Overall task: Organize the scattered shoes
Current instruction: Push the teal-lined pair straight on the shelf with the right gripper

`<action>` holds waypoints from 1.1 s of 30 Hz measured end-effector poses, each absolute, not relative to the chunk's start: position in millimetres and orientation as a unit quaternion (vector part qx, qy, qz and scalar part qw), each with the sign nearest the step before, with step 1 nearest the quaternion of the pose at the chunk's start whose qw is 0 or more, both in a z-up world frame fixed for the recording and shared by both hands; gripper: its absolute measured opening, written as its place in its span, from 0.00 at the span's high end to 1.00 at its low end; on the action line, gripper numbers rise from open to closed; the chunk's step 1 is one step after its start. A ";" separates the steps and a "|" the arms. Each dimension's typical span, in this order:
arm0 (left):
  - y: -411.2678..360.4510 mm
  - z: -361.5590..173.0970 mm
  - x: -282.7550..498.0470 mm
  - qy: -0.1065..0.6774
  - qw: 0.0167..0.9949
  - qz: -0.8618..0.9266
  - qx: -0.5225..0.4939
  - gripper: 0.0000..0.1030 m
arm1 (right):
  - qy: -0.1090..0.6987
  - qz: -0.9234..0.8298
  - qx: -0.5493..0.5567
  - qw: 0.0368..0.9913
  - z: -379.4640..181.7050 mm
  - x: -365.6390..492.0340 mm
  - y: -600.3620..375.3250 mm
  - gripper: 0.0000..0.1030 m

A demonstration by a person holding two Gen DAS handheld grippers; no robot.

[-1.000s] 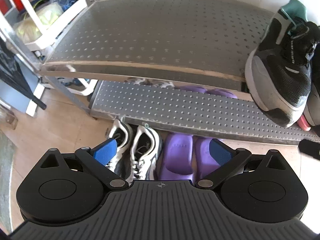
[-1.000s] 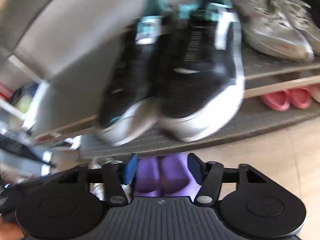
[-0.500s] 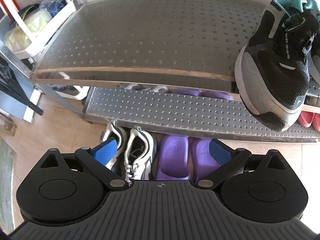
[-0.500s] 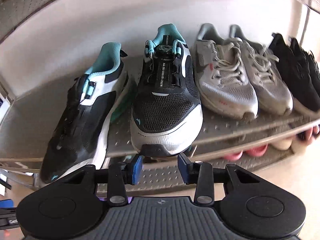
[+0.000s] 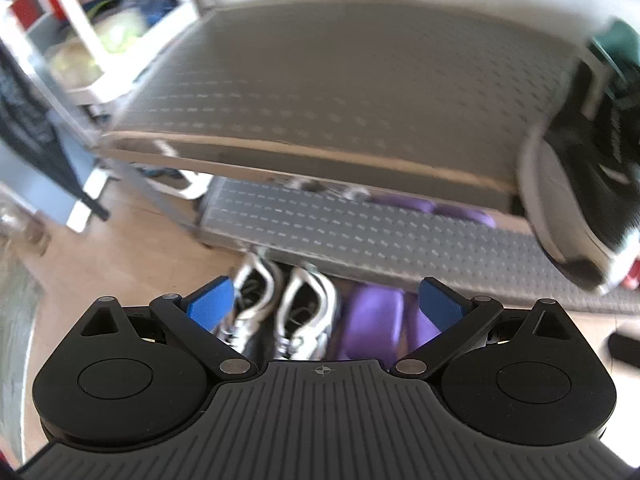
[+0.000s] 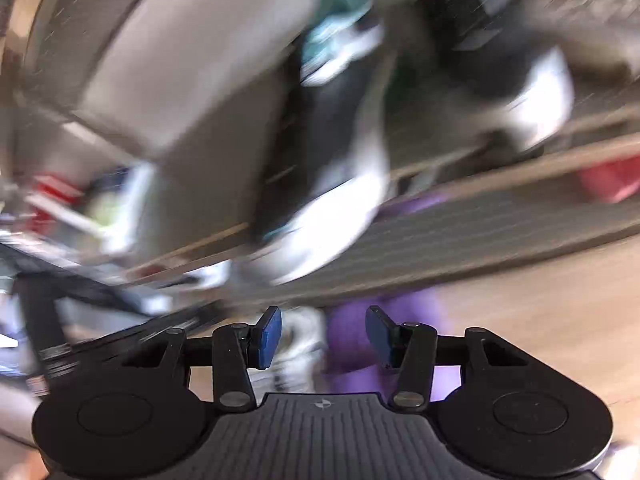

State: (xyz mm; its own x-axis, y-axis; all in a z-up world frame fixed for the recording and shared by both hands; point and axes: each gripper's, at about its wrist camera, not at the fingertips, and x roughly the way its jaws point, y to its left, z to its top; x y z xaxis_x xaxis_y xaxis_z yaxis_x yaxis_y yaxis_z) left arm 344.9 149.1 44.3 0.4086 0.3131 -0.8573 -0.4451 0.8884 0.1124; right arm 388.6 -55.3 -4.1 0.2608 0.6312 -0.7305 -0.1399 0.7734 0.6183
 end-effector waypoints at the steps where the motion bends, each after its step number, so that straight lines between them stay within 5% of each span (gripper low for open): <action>1: 152.6 45.7 344.1 0.490 0.836 0.235 -0.068 0.02 | 0.555 0.259 0.235 0.754 -9.9 390.3 -47.7 0.51; 6: 166.9 50.4 343.5 0.479 0.834 0.264 -0.077 0.02 | 0.546 0.199 0.278 0.765 -30.0 405.2 -39.3 0.52; 9: 167.2 50.3 346.0 0.482 0.833 0.259 -0.085 0.02 | 0.514 0.158 0.206 0.818 -8.9 401.2 -37.2 0.63; 20: 137.5 44.7 353.1 0.504 0.836 0.203 -0.073 0.02 | 0.412 0.073 -0.005 0.908 -5.8 419.2 -60.9 0.64; 27: 116.6 38.7 351.8 0.519 0.836 0.168 -0.059 0.02 | 0.453 0.015 0.168 0.875 2.7 417.3 -128.0 0.59; 33: 104.1 35.6 350.5 0.525 0.836 0.152 -0.050 0.02 | 0.447 0.042 0.186 0.874 -6.9 437.4 -128.2 0.59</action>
